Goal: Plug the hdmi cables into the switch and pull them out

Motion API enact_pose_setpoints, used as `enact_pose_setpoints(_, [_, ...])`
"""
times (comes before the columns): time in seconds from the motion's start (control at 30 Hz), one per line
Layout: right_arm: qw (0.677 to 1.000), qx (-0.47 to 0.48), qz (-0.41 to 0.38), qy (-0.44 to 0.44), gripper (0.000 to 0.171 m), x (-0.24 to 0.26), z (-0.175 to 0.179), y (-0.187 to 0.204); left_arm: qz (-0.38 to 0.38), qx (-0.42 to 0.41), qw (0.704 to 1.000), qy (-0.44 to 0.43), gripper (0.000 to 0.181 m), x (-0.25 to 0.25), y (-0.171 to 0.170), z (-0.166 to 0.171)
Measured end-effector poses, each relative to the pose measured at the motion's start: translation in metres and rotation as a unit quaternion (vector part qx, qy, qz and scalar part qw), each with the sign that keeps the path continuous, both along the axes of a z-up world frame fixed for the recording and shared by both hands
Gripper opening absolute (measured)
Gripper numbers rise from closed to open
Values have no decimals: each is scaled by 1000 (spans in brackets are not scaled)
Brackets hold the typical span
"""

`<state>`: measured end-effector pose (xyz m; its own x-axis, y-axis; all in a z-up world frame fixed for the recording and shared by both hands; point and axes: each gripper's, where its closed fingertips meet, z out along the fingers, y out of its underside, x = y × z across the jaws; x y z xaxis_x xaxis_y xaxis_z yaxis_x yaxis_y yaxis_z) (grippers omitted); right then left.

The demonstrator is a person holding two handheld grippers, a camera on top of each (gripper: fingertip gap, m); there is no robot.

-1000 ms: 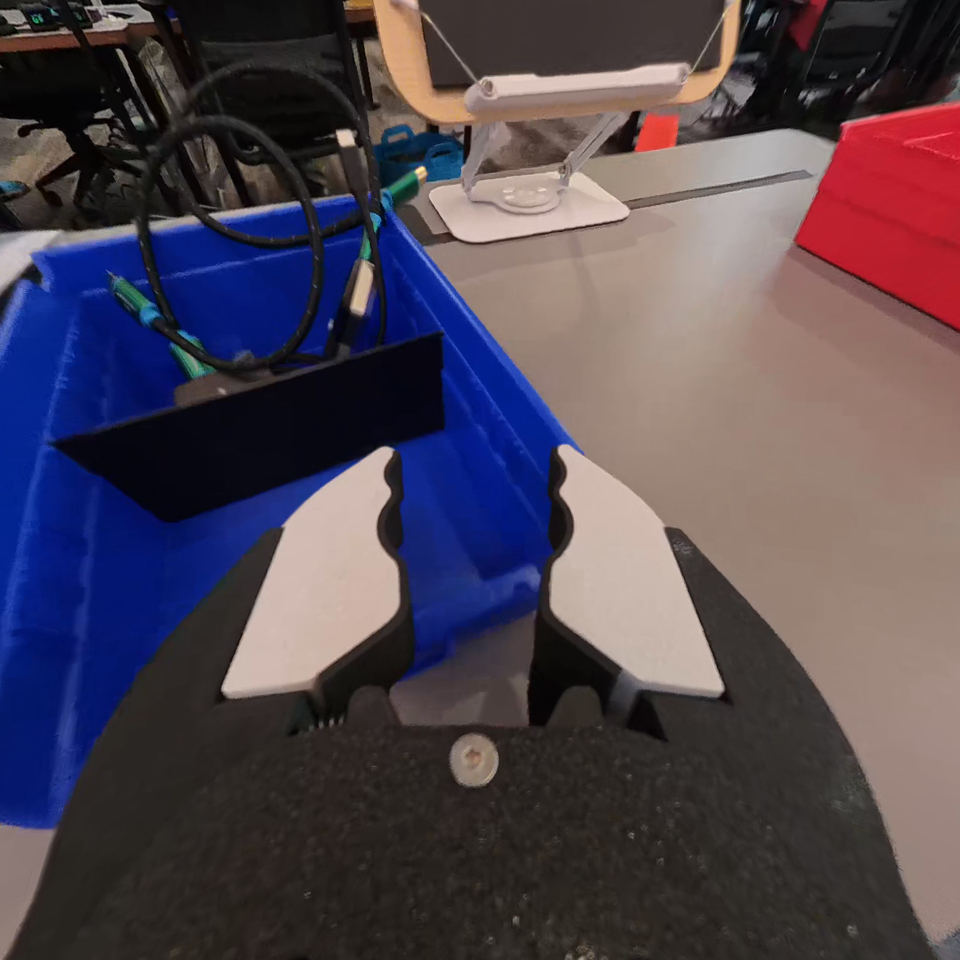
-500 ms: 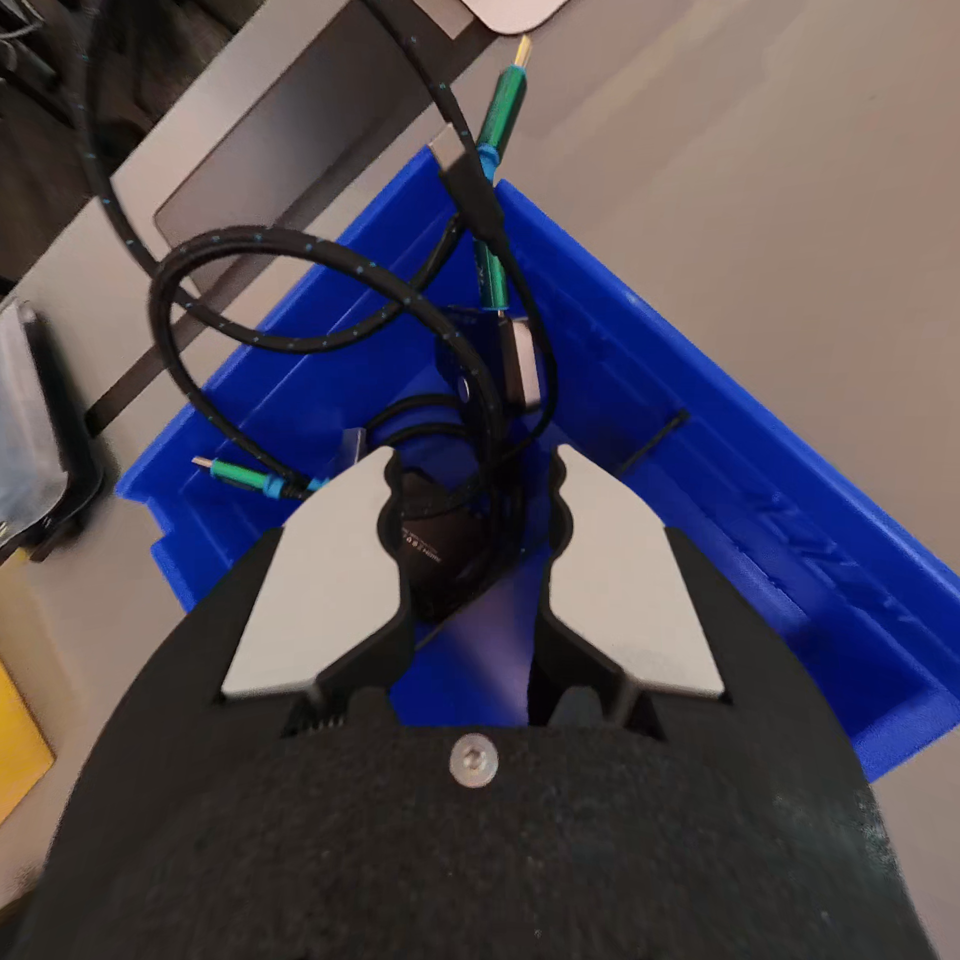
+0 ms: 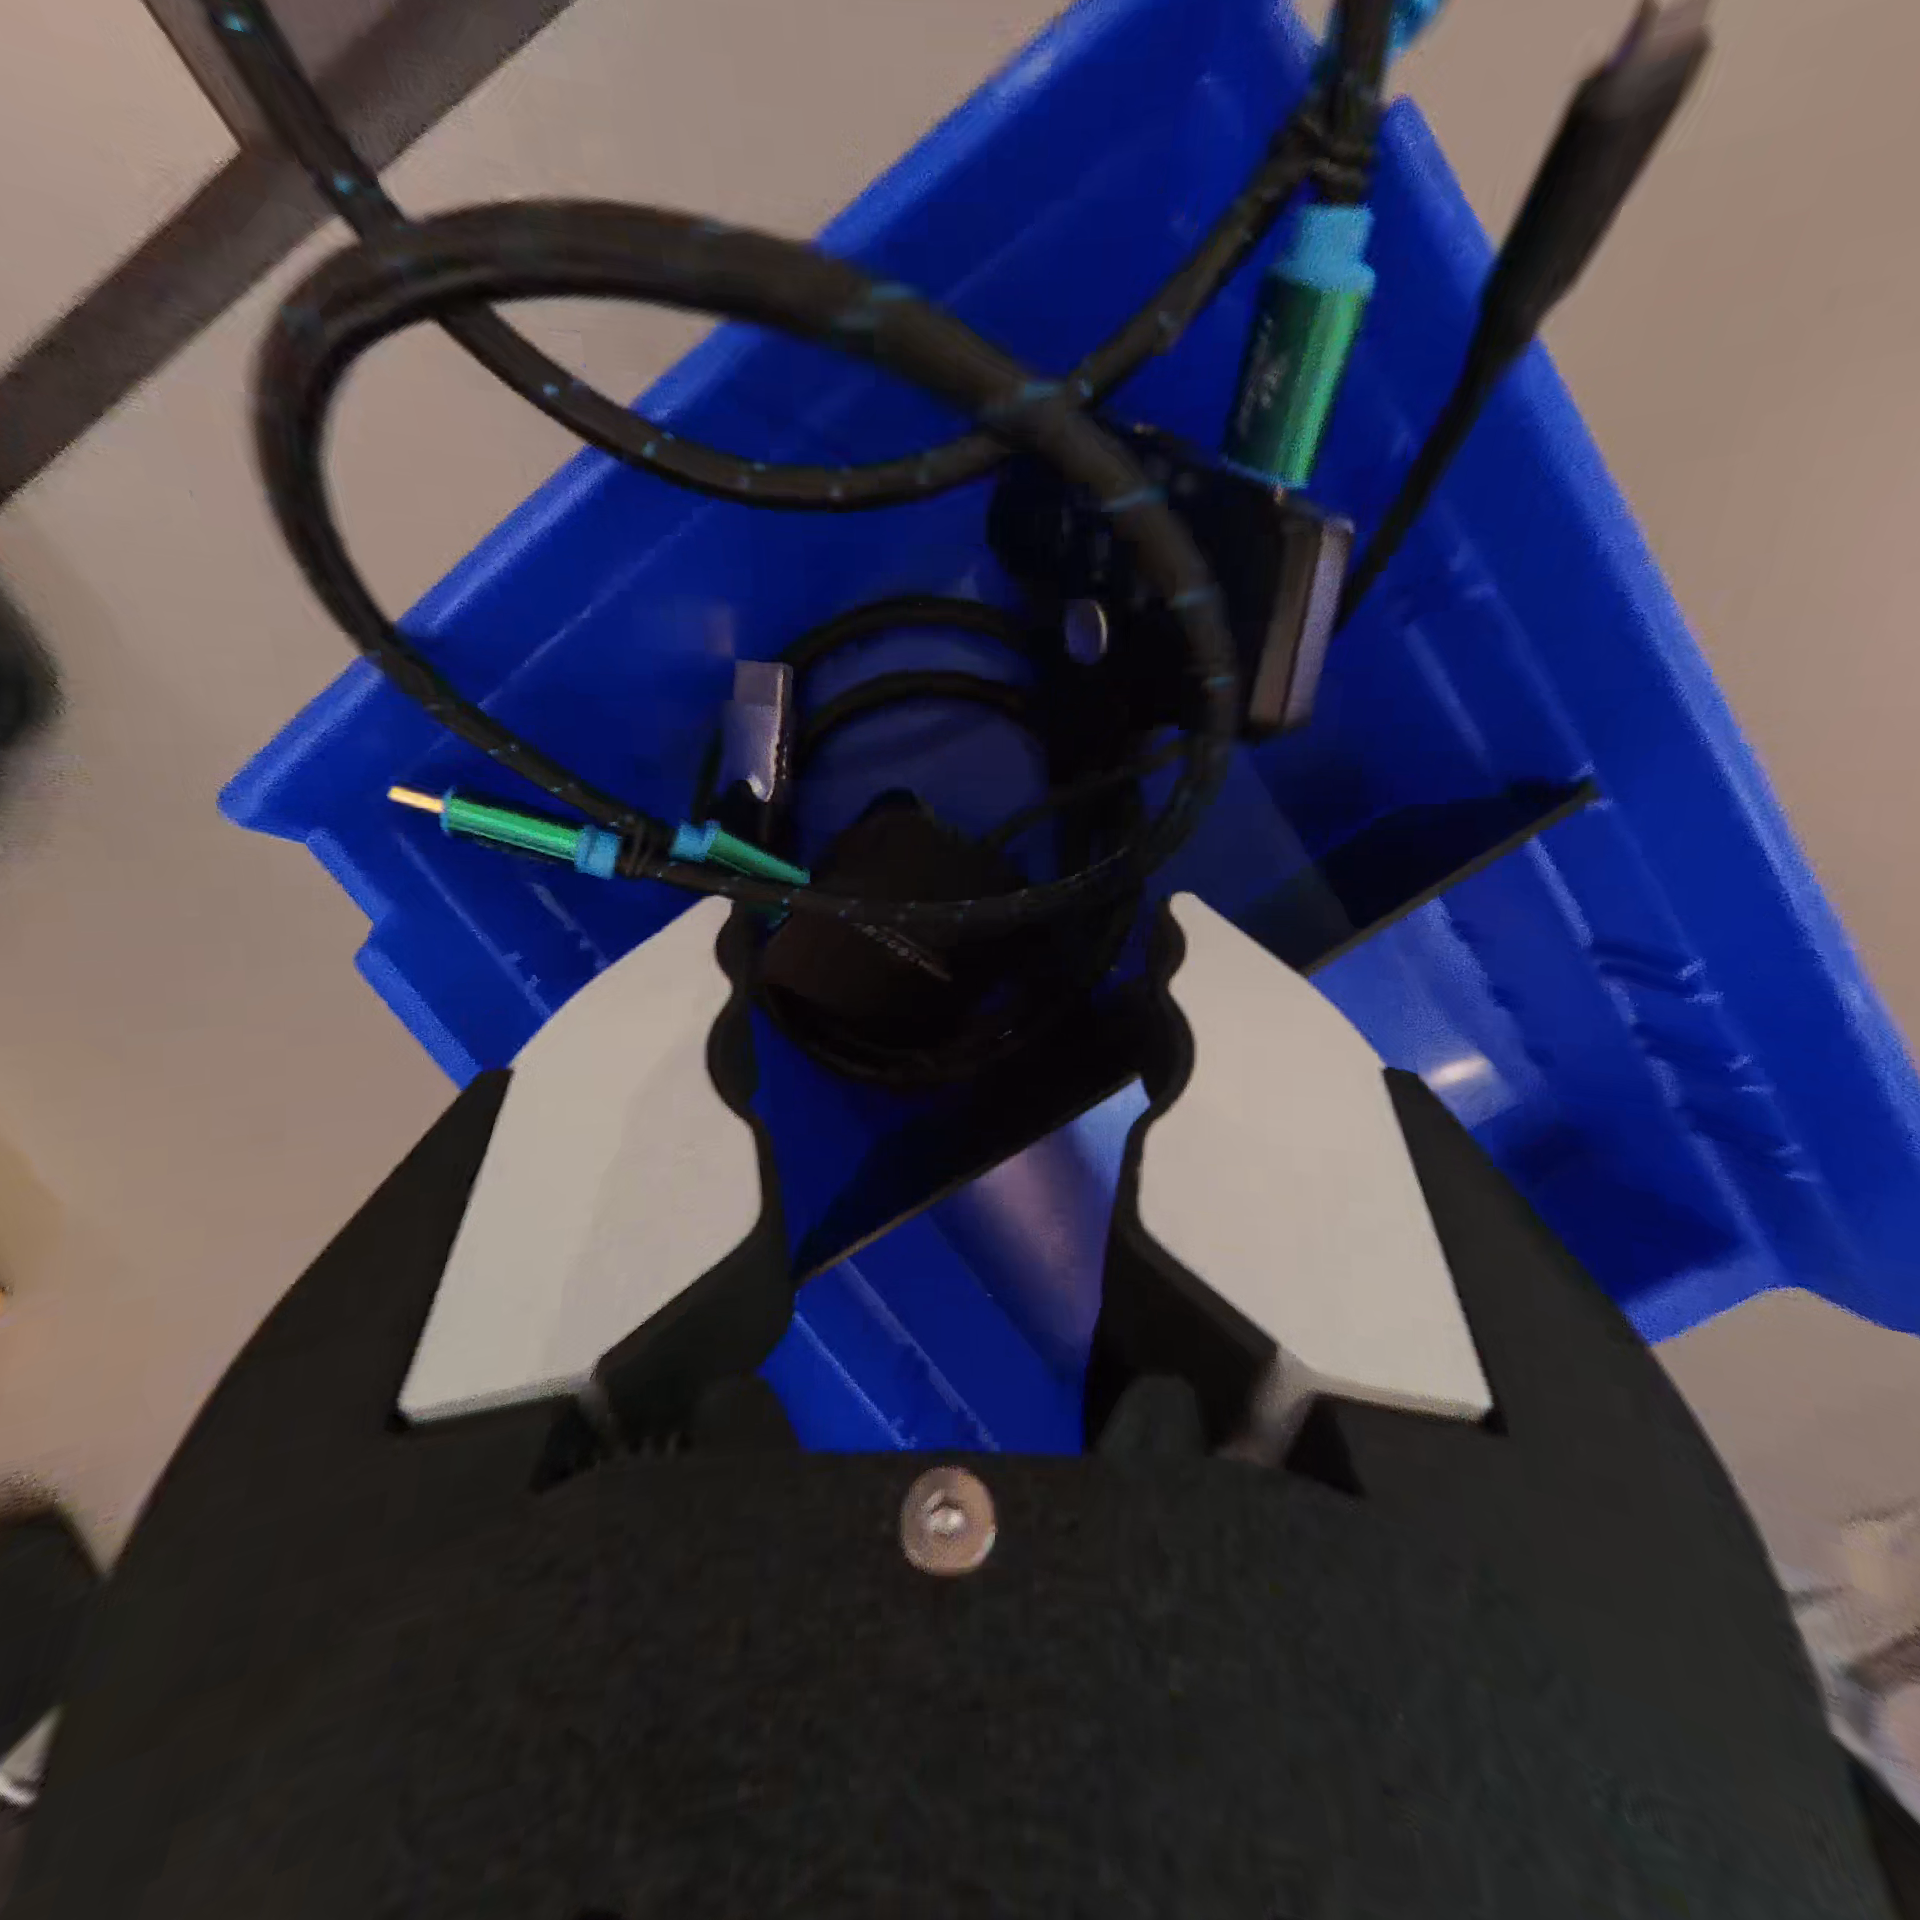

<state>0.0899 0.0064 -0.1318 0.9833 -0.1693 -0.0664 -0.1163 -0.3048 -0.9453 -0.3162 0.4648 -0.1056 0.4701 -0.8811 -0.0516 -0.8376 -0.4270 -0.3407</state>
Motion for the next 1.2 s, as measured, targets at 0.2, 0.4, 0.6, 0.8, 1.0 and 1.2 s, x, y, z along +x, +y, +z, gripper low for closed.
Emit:
enact_pose_setpoints(0.2, [1000,-6,5,0,31,-3,-2,2,169,-80,982,-40,65,3,24,7])
enact_pose_setpoints(0.4, [1000,-21,11,-10,28,-6,-7,3,249,-69,966,1,84,-11,36,-22])
enact_pose_setpoints(0.6, [1000,-20,15,-2,28,-7,-7,3,283,-46,958,14,69,-11,42,-59])
enact_pose_setpoints(0.8, [1000,-22,9,-14,28,-5,-7,1,257,-8,966,11,24,-15,48,-61])
enact_pose_setpoints(1.0, [999,0,-27,-38,28,8,7,-8,216,71,970,-86,22,-14,52,0])
enact_pose_setpoints(1.2, [988,48,-96,-114,29,22,59,-24,113,133,943,-285,21,10,26,110])
